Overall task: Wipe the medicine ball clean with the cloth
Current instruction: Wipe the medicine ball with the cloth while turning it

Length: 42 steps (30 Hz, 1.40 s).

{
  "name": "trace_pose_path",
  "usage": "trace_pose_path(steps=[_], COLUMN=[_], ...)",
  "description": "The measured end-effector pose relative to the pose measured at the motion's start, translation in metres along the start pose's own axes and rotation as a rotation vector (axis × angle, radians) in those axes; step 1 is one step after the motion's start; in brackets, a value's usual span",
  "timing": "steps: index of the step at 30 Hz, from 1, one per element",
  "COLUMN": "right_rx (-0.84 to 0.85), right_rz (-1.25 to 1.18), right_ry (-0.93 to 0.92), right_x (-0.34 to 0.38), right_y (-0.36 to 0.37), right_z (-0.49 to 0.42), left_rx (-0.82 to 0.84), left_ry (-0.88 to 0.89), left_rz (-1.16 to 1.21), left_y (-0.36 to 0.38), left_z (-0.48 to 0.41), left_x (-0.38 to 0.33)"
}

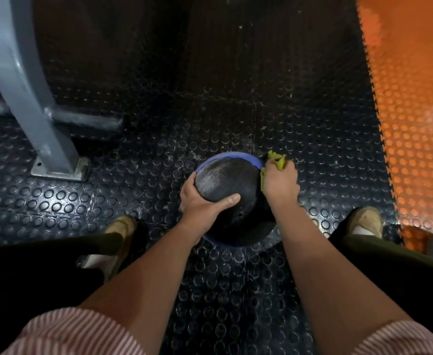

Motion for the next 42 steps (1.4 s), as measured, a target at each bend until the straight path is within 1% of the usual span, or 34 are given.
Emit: trace_pose_path(steps=[2,3,5,6,8,10,11,12,13,15,16,18,20,21,23,24,26,28,29,30,32,34,36,37,40,42], right_rx=[-0.033,-0.023,0.076,0.138,0.258,0.337,0.333,0.289,0.206,0.050,0.031,0.088,0.101,0.085,0.018,-0.017,-0.056,-0.039,-0.021,-0.022,-0.069,-0.128,-0.166,-0.187,-0.272,-0.252], right_rz=[0.133,0.187,0.267,0.282,0.270,0.232,0.201,0.169,0.138,0.093,0.056,-0.109,-0.245,-0.264,-0.236,-0.220,-0.194,-0.173,-0.118,-0.013,0.208,0.280,0.291,0.294,0.299,0.365], right_ry=[-0.302,-0.467,-0.757,-0.855,-0.949,-0.926,-0.886,-0.834,-0.769,-0.578,-0.451,-0.218,-0.123,-0.141,-0.248,-0.268,-0.260,-0.257,-0.243,-0.244,-0.302,-0.389,-0.497,-0.570,-0.886,-1.019], right_x=[0.021,0.033,0.050,0.054,0.059,0.056,0.051,0.047,0.042,0.030,0.021,0.002,-0.010,-0.013,-0.017,-0.021,-0.031,-0.036,-0.036,-0.037,-0.035,-0.030,-0.024,-0.019,0.007,0.021], right_y=[-0.002,0.000,0.013,0.018,0.023,0.025,0.025,0.022,0.016,0.003,0.000,-0.007,-0.013,-0.016,-0.022,-0.026,-0.034,-0.044,-0.048,-0.050,-0.053,-0.055,-0.053,-0.050,-0.038,-0.026], right_z=[0.015,0.028,0.052,0.061,0.070,0.068,0.066,0.064,0.060,0.046,0.036,0.015,0.002,0.001,0.002,0.004,0.002,-0.002,-0.005,-0.007,-0.007,0.001,0.011,0.017,0.043,0.063], left_rx=[-0.040,-0.063,-0.112,-0.115,-0.104,-0.089,-0.071,-0.044,-0.013,0.038,0.053,0.105,0.165,0.173,0.165,0.155,0.107,0.060,0.072,0.105,0.168,0.171,0.153,0.138,0.102,0.076], left_ry=[-0.002,-0.004,-0.017,-0.037,-0.088,-0.115,-0.112,-0.100,-0.084,-0.035,-0.005,0.064,0.138,0.181,0.262,0.302,0.343,0.331,0.338,0.362,0.396,0.410,0.398,0.390,0.331,0.282], left_rz=[0.009,0.008,0.039,0.068,0.122,0.143,0.143,0.139,0.130,0.087,0.043,-0.058,-0.165,-0.230,-0.346,-0.379,-0.372,-0.339,-0.366,-0.415,-0.511,-0.543,-0.516,-0.487,-0.425,-0.379], left_y=[0.003,0.005,0.004,0.004,-0.001,-0.009,-0.013,-0.015,-0.017,-0.014,-0.012,-0.006,0.000,0.003,0.014,0.021,0.031,0.033,0.033,0.034,0.035,0.034,0.031,0.029,0.027,0.028], left_z=[-0.002,-0.004,-0.008,-0.009,-0.011,-0.011,-0.013,-0.013,-0.012,-0.010,-0.009,-0.009,-0.011,-0.012,-0.008,-0.003,0.011,0.018,0.020,0.021,0.026,0.031,0.035,0.037,0.035,0.031], left_x=[-0.002,-0.003,0.000,0.002,0.009,0.016,0.019,0.019,0.018,0.012,0.009,-0.001,-0.012,-0.018,-0.028,-0.032,-0.031,-0.025,-0.023,-0.022,-0.022,-0.019,-0.014,-0.012,-0.008,-0.006])
Point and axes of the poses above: each hand's wrist, its own z-axis away from the middle knuckle, its own y-axis out of the palm, x = y × z, the point moved 4 cm from there along -z, towards the middle knuckle, and after that the axes turned 14 degrees about -x, right-handed, at the moved point
